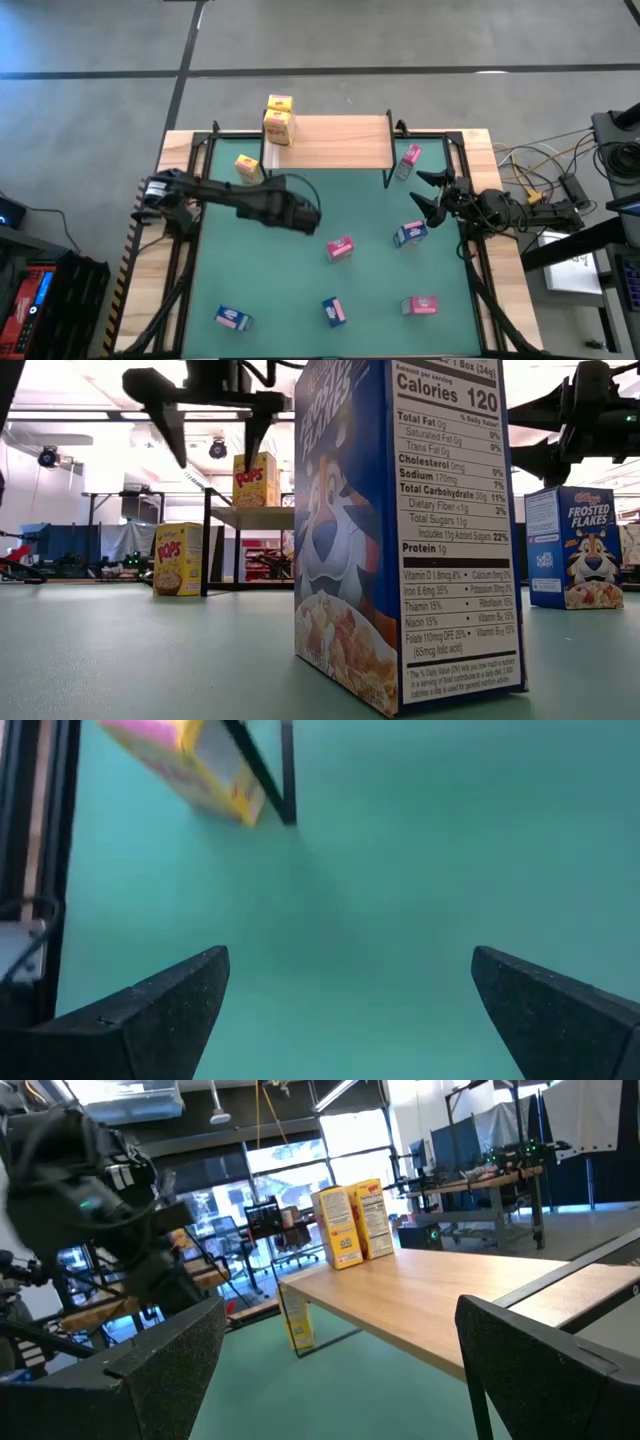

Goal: Stack cereal on shelf
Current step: Put the middle left purple cereal box on the shelf

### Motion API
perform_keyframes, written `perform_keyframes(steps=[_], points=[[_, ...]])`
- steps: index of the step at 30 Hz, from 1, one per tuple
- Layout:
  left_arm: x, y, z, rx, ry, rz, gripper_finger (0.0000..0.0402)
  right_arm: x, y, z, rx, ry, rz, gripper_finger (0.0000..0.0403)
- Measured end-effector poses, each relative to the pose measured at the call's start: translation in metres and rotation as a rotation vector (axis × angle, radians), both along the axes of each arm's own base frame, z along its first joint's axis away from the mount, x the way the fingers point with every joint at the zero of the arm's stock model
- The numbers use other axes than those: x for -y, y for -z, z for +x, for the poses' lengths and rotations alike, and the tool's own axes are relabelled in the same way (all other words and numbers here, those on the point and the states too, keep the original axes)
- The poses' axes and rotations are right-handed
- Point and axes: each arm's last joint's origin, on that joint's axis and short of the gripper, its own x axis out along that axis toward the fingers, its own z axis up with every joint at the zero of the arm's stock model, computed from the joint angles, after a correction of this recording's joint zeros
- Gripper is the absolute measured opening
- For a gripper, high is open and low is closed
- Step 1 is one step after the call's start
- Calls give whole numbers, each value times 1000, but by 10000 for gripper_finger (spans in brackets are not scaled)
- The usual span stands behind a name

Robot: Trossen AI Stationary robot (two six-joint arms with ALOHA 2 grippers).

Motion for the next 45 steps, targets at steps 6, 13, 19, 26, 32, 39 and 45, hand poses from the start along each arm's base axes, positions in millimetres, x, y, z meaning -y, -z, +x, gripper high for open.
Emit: perform_keyframes(steps=[6, 13, 19, 26, 32, 39, 45], points=[[27, 3, -1, 45, -17, -44, 398, 0, 0, 0, 0, 0, 0, 384], [36, 13, 7, -45, 237, 66, 398, 0, 0, 0, 0, 0, 0, 384], [49, 13, 30, -3, 589, 193, 398, 0, 0, 0, 0, 0, 0, 384], [64, 7, 50, 149, 760, 244, 398, 0, 0, 0, 0, 0, 0, 384], [84, 5, 53, 246, 830, 226, 398, 0, 0, 0, 0, 0, 0, 384], [104, 12, 51, 302, 858, 251, 398, 0, 0, 0, 0, 0, 0, 384], [104, 35, 53, 351, 857, 236, 398, 0, 0, 0, -1, 0, 0, 384]])
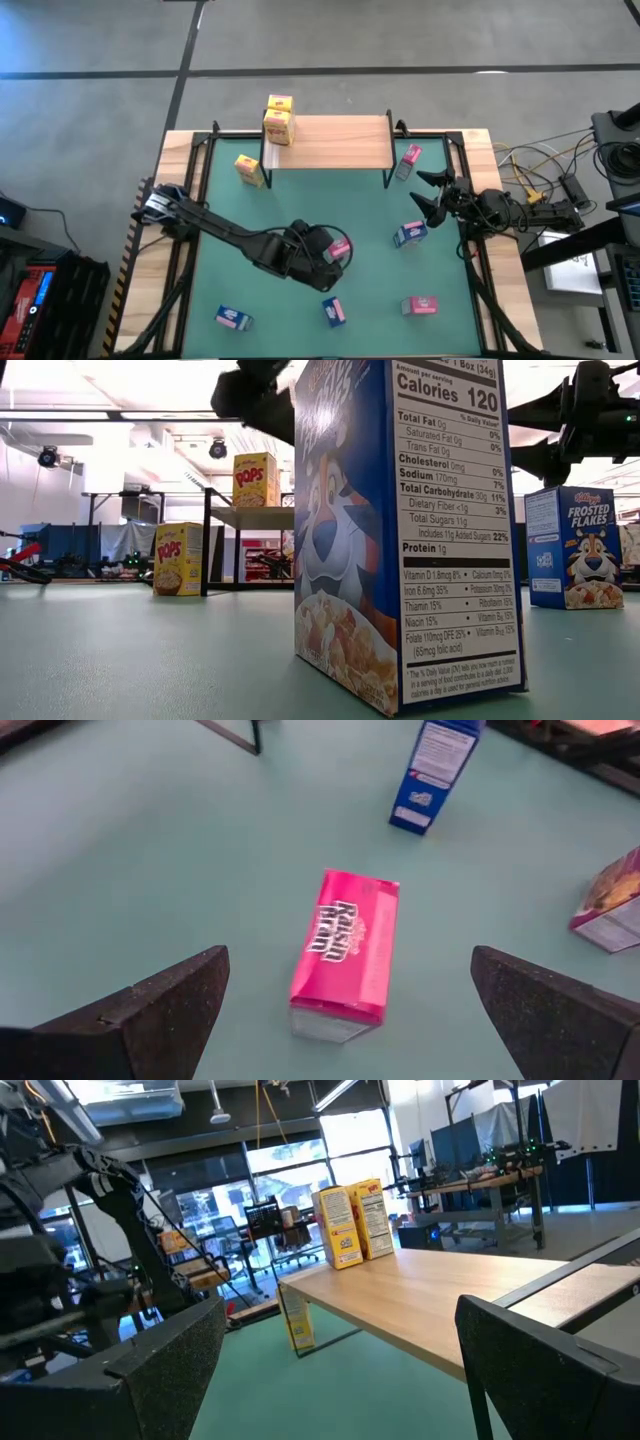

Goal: Stack cereal on shelf
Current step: Put the middle left purple cereal box on the shelf

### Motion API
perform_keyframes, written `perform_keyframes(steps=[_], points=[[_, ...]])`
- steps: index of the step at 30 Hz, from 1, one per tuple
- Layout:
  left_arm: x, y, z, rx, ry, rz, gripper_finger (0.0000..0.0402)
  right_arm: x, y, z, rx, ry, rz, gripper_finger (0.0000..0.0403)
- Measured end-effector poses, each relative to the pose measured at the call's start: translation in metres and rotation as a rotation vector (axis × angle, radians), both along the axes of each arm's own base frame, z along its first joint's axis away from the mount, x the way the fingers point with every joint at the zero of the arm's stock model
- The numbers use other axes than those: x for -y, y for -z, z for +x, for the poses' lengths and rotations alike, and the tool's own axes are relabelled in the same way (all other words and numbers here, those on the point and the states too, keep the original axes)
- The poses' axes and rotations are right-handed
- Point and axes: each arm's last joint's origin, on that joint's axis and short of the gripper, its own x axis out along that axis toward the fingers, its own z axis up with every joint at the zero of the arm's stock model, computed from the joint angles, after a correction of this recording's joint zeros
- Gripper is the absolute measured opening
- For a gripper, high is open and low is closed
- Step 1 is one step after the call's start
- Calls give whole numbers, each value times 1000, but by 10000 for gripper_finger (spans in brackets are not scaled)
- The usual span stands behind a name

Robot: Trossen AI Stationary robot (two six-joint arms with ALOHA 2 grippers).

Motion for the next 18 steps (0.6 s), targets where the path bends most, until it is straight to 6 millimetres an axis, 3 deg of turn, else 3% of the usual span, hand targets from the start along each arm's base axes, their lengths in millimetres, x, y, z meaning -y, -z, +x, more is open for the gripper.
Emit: perform_keyframes(steps=[18], points=[[-4, 16, 2, 33, 14, 25, 398, 0, 0, 0, 0, 0, 0, 384]])
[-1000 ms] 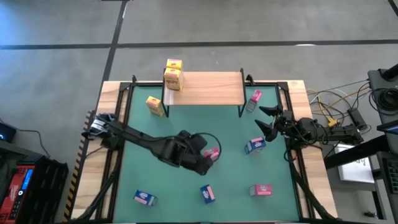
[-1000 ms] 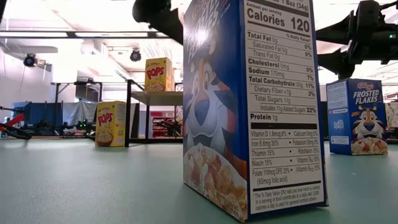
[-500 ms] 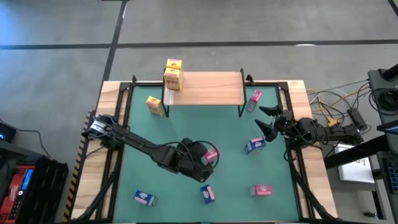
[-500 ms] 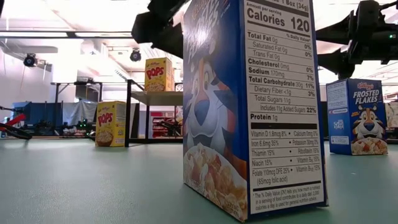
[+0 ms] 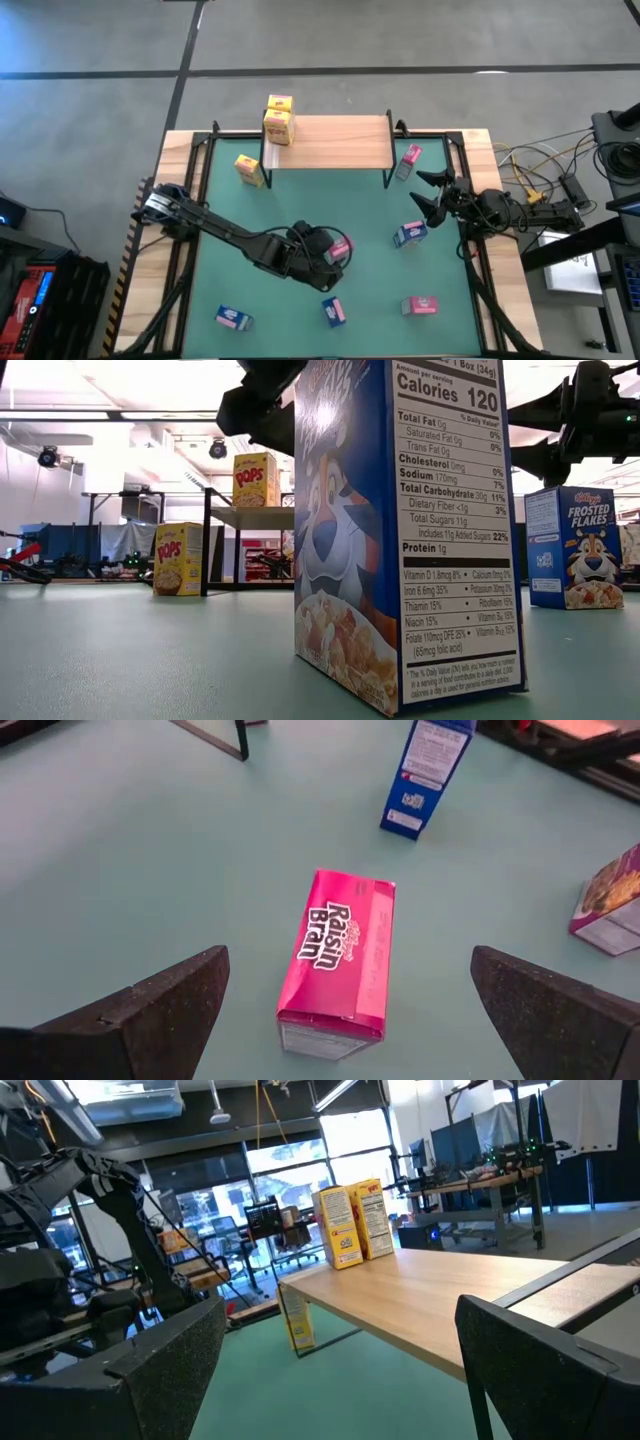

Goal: Stack cereal on shelf
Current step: Put the middle left purple cereal box on the shelf

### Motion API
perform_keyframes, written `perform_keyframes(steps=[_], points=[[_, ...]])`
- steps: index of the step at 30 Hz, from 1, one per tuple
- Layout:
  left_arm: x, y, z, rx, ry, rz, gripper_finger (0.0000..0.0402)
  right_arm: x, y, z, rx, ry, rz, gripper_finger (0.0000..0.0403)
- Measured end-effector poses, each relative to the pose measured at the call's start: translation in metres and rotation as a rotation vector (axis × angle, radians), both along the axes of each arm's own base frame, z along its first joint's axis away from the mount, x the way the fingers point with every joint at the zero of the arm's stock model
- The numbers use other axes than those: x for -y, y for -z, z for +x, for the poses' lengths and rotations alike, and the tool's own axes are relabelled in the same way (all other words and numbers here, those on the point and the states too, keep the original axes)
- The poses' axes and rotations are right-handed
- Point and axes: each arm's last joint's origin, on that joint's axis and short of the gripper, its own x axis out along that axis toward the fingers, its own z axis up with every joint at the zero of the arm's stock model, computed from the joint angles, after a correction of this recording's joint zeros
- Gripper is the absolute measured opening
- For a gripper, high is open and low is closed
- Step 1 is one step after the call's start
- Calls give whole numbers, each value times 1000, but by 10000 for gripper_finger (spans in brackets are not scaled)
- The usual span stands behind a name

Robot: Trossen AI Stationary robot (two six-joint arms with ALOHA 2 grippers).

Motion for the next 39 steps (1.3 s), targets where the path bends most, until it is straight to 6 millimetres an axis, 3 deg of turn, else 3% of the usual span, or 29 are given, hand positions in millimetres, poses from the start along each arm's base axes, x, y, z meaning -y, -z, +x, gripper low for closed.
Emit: perform_keyframes(steps=[23, 39], points=[[0, 30, 12, -54, 20, 1, 398, 0, 1, 0, -15, 0, 0, 384], [-1, 30, 17, -2, -18, 44, 398, 0, 1, 0, -15, 0, -1, 384]])
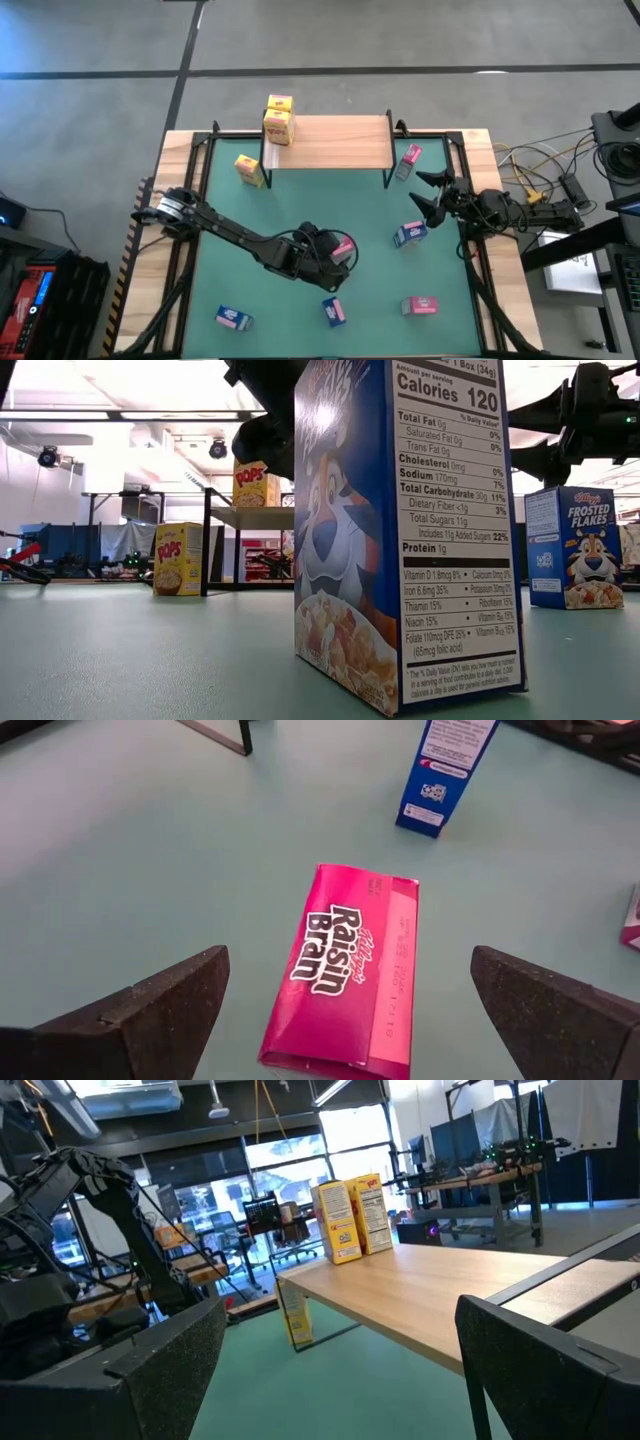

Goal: Stack cereal on shelf
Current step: Put the middle left purple cereal box on the shelf

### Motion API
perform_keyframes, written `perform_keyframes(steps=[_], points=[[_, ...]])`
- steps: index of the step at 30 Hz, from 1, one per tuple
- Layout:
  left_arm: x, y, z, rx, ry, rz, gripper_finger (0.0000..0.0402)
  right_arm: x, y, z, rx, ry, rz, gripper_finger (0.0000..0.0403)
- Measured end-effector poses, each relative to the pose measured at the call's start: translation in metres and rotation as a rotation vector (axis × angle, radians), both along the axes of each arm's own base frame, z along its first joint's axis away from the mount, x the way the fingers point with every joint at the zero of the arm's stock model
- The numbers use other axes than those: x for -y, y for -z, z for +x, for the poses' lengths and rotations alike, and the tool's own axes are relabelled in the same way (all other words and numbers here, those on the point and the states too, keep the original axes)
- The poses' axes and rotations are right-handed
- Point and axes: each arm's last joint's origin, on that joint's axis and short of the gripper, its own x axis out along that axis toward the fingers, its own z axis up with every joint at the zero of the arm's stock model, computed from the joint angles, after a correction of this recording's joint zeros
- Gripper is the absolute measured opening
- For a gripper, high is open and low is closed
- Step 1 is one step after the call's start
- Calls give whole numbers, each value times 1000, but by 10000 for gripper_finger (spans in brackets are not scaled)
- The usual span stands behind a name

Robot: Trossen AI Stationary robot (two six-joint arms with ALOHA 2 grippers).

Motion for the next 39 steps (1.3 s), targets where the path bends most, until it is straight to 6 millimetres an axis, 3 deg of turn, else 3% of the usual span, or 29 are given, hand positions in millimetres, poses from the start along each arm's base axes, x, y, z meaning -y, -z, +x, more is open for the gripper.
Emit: perform_keyframes(steps=[18, 30, 39], points=[[-1, -1, 1, 21, -22, 13, 395, 0, 0, 0, 0, 0, 0, 384], [-2, -1, 1, 24, -34, 32, 307, 0, 0, 0, 0, 0, 0, 384], [-5, 0, 2, 22, -53, 25, 284, 0, 0, 0, 0, 0, 0, 384]])
